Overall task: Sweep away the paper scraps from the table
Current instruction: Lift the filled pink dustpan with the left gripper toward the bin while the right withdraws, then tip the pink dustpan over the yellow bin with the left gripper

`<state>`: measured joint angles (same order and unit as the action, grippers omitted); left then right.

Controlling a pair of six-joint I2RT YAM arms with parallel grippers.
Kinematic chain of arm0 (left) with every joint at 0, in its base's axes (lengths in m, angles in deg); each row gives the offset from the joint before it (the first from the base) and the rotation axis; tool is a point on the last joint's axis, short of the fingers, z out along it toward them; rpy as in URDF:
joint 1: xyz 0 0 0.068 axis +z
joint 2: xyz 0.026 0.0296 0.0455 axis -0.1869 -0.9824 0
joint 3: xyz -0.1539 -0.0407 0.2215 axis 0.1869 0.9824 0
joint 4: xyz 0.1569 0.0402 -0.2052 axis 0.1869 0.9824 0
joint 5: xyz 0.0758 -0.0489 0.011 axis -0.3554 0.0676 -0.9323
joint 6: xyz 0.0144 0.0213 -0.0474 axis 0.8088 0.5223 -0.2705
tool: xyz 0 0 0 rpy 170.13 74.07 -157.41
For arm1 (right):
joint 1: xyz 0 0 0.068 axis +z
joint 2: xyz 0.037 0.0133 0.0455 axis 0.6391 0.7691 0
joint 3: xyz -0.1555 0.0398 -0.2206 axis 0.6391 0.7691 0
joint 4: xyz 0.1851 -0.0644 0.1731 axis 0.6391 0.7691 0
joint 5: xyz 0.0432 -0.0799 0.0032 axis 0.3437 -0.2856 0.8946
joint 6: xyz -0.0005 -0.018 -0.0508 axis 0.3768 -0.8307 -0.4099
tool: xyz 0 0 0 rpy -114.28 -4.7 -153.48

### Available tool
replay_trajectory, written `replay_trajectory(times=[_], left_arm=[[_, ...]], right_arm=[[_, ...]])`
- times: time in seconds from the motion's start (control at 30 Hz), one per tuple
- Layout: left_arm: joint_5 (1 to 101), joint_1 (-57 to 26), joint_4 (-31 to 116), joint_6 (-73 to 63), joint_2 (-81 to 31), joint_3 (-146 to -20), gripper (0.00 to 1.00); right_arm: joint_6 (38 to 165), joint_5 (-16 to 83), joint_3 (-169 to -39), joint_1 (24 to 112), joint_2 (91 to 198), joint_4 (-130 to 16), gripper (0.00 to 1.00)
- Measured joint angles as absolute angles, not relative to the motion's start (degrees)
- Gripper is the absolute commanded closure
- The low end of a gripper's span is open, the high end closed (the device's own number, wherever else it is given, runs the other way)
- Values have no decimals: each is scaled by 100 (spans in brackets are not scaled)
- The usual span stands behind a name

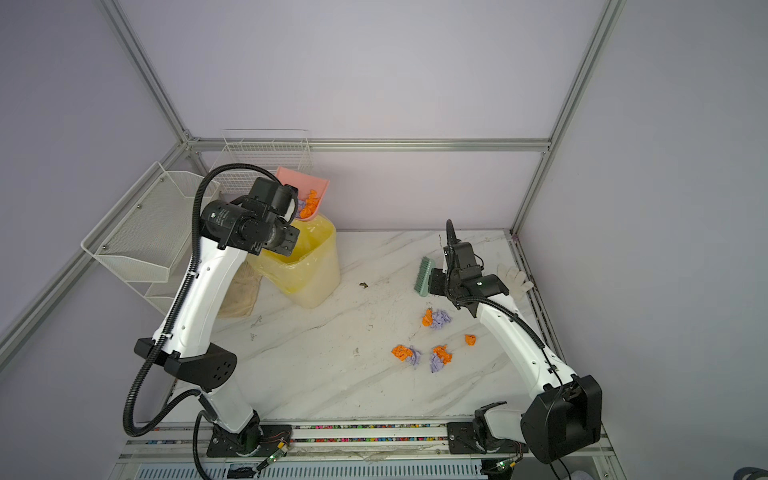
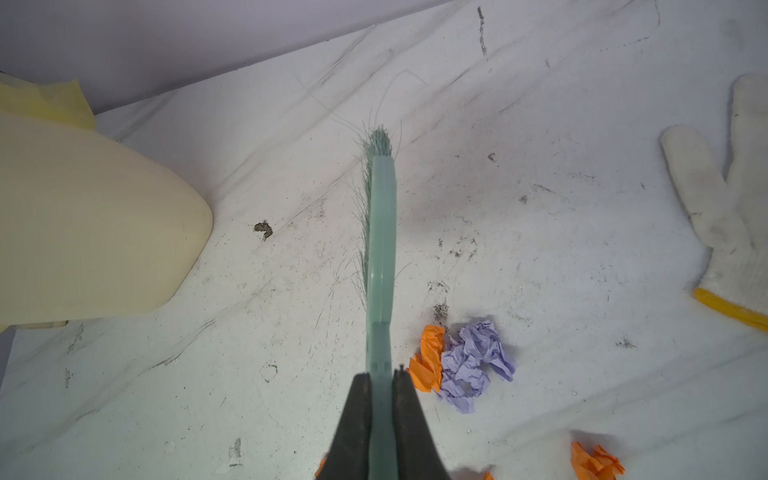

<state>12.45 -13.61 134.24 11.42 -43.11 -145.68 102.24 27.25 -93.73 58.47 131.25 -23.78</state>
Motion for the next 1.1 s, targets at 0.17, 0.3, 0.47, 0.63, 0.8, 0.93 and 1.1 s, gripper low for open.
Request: replay_trajectory(times=[0.17, 0.3, 0.47, 0.63, 0.8, 0.93, 1.1], left_arm=[[456, -1341, 13285, 1459, -4051, -13882, 100], [-169, -1243, 13153, 1700, -4060, -13314, 100], [-881, -1040, 12965, 2111, -4079, -12820, 100], [-1860, -878, 12351, 2908, -4005, -12175, 100], [-2464, -847, 11405, 4141, -3970, -11421, 100], [-2577, -836, 10649, 4827, -3806, -11390, 100], [-2634, -834, 9488, 6049, -3286, -10641, 100]], right_arm=[[10222, 2751, -9261, 5847, 13125, -2444, 100], [10219, 2817, -9172, 5844, 13125, -2472, 100], [10202, 2915, -9176, 5844, 13125, -2523, 100], [10160, 2952, -9191, 5842, 13125, -2549, 100], [10139, 2950, -9191, 5840, 13125, -2549, 100], [10136, 2931, -9185, 5840, 13061, -2547, 100], [10119, 2885, -9185, 5840, 12880, -2556, 100]])
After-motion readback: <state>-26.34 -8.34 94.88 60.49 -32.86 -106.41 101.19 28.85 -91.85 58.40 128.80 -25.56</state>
